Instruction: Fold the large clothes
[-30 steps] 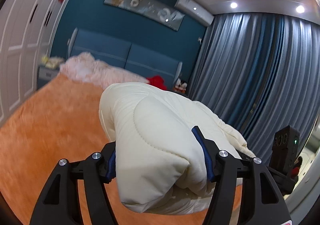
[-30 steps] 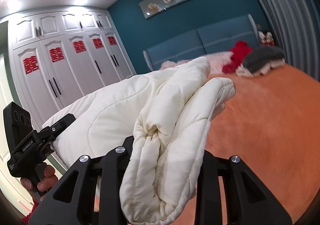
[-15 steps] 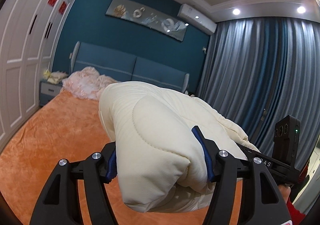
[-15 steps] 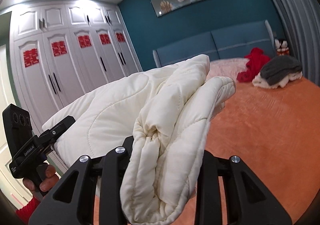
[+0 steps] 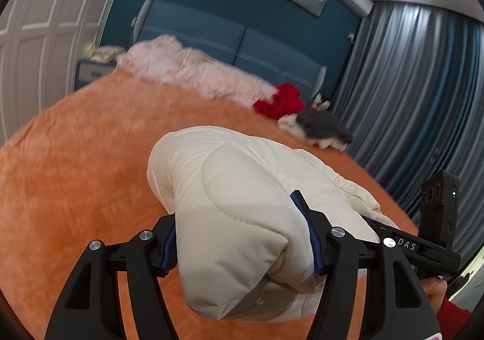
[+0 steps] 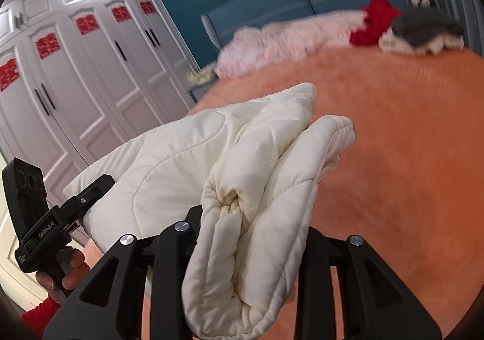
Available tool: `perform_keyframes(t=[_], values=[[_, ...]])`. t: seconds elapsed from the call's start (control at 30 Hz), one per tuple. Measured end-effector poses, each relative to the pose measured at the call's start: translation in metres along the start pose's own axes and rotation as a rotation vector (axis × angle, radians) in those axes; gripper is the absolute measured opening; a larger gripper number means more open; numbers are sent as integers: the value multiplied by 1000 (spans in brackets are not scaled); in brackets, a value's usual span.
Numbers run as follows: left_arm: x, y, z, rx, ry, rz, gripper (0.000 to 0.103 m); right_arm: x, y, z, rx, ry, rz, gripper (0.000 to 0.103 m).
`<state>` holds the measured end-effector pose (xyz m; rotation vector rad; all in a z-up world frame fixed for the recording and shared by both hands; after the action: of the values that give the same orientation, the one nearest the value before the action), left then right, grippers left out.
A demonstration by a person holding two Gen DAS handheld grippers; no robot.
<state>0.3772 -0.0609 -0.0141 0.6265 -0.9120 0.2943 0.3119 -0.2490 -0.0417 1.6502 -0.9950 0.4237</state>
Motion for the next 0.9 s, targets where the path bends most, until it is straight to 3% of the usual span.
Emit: perform_keyframes(t=[0.13,0.27,0.53,0.63,0.73,0.9], values=[[-40,-17,-30,41,47,-91,63,-45,-37,11,-7,-29,-99,30],[-66,-16,-38,73,31,-149,64,-72,-43,17,7,-66,-124,38],[-94,2,-46,162,113,-279,68,-90,-32,20,6,-114,-196,48],[-99,18,-43,211,119,-305,68,-93,-15,21,-26,-92,-216,52],[-94,38,-34,270,51,-310,66,-95,10,26,-61,-49,-213,52],[-71,58,-20,390,-54,-320,66,-73,56,29,-144,11,-132,51]])
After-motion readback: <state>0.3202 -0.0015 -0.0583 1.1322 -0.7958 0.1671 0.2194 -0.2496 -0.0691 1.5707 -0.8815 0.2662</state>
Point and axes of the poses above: each gripper's, at about its wrist camera, not at the fingertips, and y roughly against the way its jaws point, z to its right, x to its top, the point moved 7 cm from there along -y, roughly the way its jaws point, and after that the axes turned 13 degrees about -x, right-handed, at the moved point
